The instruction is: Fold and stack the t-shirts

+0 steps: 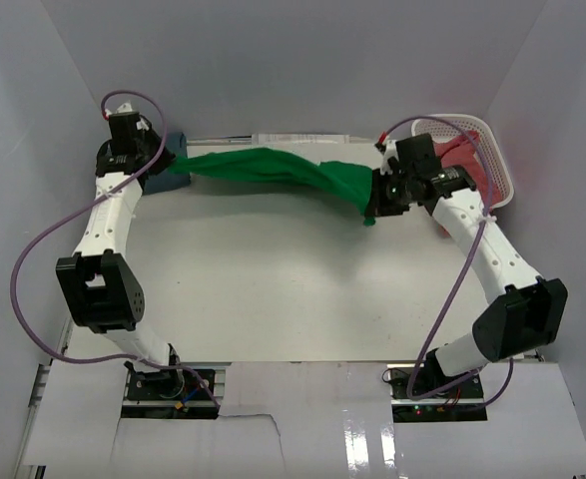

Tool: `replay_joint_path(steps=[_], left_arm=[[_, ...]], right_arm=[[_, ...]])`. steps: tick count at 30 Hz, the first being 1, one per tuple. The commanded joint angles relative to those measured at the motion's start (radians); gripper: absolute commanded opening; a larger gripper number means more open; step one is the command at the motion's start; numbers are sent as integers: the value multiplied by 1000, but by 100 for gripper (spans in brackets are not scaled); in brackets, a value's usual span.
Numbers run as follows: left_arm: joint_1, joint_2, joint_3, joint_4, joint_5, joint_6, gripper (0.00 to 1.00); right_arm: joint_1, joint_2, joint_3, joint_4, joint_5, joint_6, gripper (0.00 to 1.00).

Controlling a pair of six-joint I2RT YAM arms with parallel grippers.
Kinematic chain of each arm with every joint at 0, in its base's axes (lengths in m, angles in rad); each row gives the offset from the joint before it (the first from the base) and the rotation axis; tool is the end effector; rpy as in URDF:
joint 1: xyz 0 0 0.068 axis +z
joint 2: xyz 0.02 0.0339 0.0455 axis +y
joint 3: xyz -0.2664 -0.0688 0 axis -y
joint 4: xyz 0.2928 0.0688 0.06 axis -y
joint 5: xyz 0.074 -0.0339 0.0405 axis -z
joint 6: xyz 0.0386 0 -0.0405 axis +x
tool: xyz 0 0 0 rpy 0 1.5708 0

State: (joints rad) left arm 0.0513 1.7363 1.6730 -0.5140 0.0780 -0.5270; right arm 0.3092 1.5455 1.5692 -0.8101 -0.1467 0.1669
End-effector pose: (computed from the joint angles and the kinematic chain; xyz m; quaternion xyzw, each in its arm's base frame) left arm 0.4537 0.0203 0.3562 -0.2327 0.8473 -0.1455 0.4547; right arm 0.3639 0.1222 0.3673 -0.0935 0.9173 0.1557 0.3545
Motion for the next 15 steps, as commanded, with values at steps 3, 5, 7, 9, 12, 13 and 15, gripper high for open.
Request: replay_joint_path(steps=[3, 5, 7, 9, 12, 13, 15], left_arm=[[22, -246, -339, 102, -43, -21, 0], [22, -287, -454, 114, -26, -13, 1], [22, -255, -484, 79, -12, -1, 5], [22, -239, -505, 62, 8, 5, 14], [22, -253, -535, 55, 34, 1, 48], [22, -264, -539, 51, 31, -2, 57], [22, -303, -535, 22, -1, -4, 68]], right_arm=[[132, -111, -395, 32, -143, 12, 8], [208, -137, -498, 61, -136, 45, 8], [238, -140, -619, 81, -143, 83, 8], [243, -136, -669, 83, -148, 97, 12], [243, -136, -692, 65, -145, 97, 53], [245, -146, -667, 55, -131, 98, 60], [237, -169, -628, 28, -116, 105, 66]])
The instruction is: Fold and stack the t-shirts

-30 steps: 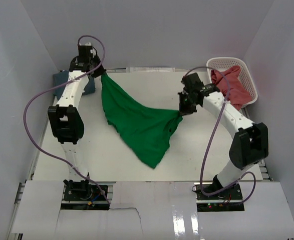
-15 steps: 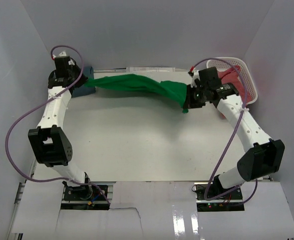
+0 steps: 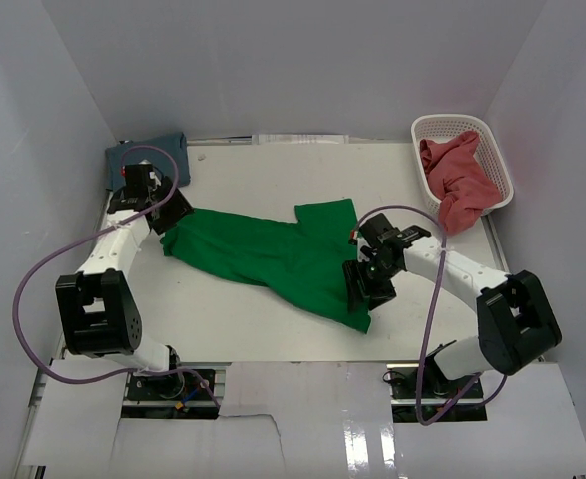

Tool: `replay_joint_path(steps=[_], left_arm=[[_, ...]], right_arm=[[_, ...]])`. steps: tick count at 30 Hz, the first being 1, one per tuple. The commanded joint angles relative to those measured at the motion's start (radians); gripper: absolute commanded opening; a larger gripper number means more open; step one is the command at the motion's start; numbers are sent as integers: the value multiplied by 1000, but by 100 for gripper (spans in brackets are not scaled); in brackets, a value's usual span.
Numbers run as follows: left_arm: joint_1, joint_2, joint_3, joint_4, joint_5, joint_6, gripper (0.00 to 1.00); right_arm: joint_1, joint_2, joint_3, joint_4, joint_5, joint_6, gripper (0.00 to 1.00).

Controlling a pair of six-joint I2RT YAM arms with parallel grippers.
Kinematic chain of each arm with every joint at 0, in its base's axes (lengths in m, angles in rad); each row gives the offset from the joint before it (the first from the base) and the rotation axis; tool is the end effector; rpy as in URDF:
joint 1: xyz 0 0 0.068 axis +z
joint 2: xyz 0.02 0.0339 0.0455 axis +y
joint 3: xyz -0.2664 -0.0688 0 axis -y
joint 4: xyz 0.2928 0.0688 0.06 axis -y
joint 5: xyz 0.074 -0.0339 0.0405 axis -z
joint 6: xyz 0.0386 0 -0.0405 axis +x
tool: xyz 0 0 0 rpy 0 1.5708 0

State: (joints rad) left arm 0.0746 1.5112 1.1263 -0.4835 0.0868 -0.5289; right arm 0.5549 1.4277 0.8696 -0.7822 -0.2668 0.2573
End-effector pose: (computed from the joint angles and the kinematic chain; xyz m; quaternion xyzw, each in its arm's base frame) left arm 0.3699 0.0243 0.2393 -0.2645 0.9001 -0.1171 0.3257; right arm 0.2391 0.1602 0.1647 -0.1611 0.9714 0.1664 0.0525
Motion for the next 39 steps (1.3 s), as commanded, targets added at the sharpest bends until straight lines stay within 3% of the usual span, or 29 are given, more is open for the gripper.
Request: replay_joint_path(steps=[1, 9, 16, 18, 29, 39], left_arm=[[-1, -94, 16, -21, -28, -6, 71], [-1, -265, 6, -69, -71, 7, 81], [-1, -203, -31, -49, -44, 58, 83], [1, -213, -45, -31, -48, 61, 83], [-1, -215, -57, -12, -45, 72, 84], [-1, -217, -68, -4, -50, 78, 84]], right_arm=[[-16, -61, 115, -5, 11, 16, 66], [-110, -50, 246, 47, -17, -1, 60], [-144, 80, 195, 222, -31, -3, 54], [-150, 115, 190, 250, -43, 5, 48], [-176, 260, 201, 347, -35, -7, 48], [-214, 290, 167, 370, -12, -27, 51]])
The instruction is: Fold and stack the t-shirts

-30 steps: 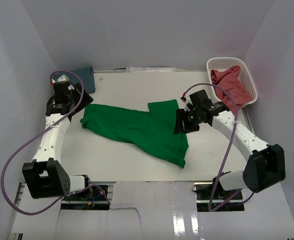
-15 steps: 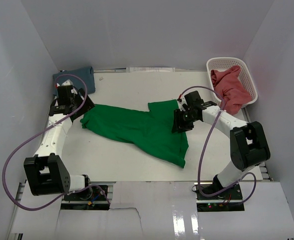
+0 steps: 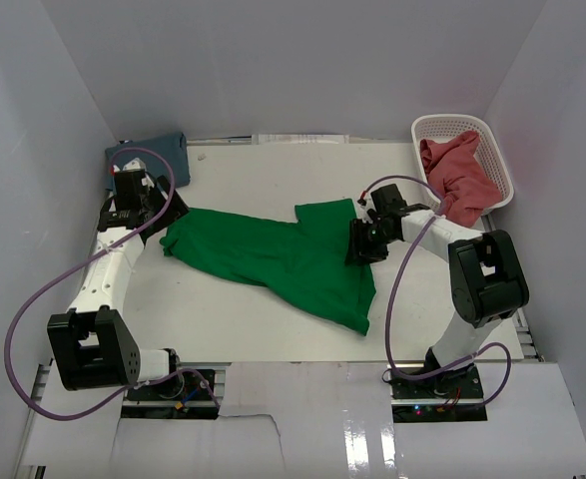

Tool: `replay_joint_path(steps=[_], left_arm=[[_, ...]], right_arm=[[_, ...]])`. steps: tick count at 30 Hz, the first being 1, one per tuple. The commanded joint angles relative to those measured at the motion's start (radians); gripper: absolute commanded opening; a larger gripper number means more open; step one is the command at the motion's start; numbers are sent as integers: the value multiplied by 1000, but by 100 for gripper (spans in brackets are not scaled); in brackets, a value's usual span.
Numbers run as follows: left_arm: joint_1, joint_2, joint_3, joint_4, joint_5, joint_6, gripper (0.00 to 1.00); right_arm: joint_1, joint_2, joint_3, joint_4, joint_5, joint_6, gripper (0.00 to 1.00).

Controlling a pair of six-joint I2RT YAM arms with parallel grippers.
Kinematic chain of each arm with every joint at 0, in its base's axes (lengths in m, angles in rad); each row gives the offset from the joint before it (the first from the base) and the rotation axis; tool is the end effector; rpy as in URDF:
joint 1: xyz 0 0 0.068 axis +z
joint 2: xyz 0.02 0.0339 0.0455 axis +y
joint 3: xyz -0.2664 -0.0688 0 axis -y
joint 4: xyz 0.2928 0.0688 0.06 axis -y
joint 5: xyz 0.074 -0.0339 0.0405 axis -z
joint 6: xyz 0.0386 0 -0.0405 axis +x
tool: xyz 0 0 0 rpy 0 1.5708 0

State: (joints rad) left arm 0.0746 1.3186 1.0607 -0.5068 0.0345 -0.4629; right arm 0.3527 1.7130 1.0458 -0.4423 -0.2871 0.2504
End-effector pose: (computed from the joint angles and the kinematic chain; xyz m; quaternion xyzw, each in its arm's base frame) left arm 0.3324 0.0235 0.2769 -0.2377 0.8885 -0.0912 0.3817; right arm 0.3475 0.1396 0.1437 -0.0819 0.9606 0.2002 0.1747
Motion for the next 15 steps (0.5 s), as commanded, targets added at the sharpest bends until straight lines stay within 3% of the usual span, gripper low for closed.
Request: replay_joint_path(steps=[1, 15], left_arm=[[-1, -22, -1, 17, 4, 12, 84], [-1, -19, -1, 22, 11, 10, 84]], right_arm=[[-15, 0, -12, 30, 5, -22, 51], [-55, 25, -55, 76, -33, -34, 49]])
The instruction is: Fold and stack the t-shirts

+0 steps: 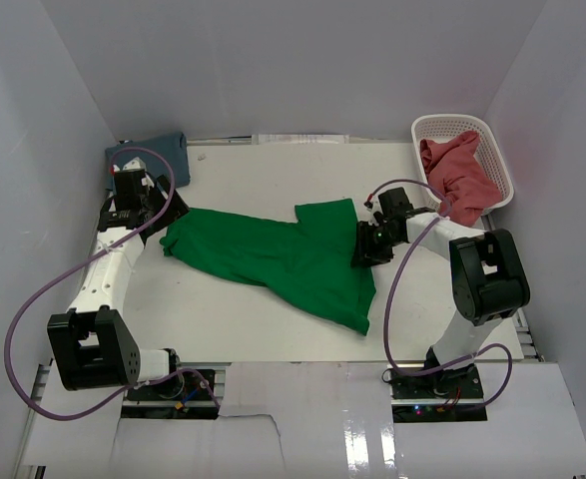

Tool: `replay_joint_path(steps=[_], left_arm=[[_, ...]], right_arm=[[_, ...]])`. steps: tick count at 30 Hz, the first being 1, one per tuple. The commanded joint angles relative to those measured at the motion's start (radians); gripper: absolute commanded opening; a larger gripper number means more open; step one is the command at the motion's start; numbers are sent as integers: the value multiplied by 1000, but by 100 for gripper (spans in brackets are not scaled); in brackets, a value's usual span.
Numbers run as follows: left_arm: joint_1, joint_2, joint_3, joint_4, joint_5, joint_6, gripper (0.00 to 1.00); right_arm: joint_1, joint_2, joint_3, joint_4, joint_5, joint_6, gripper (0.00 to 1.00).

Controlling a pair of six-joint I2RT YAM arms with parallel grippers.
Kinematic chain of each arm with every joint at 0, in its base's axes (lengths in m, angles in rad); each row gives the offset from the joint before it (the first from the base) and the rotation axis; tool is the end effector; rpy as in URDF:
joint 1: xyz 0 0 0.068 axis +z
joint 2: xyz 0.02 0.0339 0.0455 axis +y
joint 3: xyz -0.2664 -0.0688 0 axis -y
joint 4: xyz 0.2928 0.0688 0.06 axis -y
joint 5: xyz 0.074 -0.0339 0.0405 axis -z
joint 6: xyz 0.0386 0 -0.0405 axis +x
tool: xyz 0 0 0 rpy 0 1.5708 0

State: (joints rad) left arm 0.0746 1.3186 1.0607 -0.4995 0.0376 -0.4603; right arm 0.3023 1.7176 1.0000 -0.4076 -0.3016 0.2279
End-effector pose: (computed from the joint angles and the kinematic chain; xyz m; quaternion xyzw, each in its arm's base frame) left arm 0.3329 0.0234 0.2775 -0.2355 0.8876 -0.0927 0.3849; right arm 0.3467 0.1201 0.1297 -0.0690 0.9623 0.1986 0.1724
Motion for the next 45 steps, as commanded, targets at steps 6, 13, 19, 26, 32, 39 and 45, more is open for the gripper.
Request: replay_joint_path(steps=[6, 13, 19, 26, 32, 39, 45], left_arm=[[-1, -15, -2, 15, 11, 11, 84], [-1, -15, -5, 15, 10, 15, 84], [-1, -19, -30, 16, 12, 18, 84], [-1, 88, -71, 25, 16, 20, 84], [-1, 249, 10, 32, 77, 18, 83], [-1, 416, 64, 42, 145, 15, 62], [-1, 449, 59, 18, 118, 48, 9]], right_arm=[[-3, 57, 12, 75, -80, 4, 45], [-3, 96, 51, 75, -117, 16, 22], [-3, 57, 74, 20, -38, 4, 8], [-14, 82, 175, -34, -2, -1, 8], [-22, 112, 296, -85, 38, -7, 8], [-60, 206, 400, -105, 45, -19, 8], [-106, 290, 489, -115, 41, -13, 8]])
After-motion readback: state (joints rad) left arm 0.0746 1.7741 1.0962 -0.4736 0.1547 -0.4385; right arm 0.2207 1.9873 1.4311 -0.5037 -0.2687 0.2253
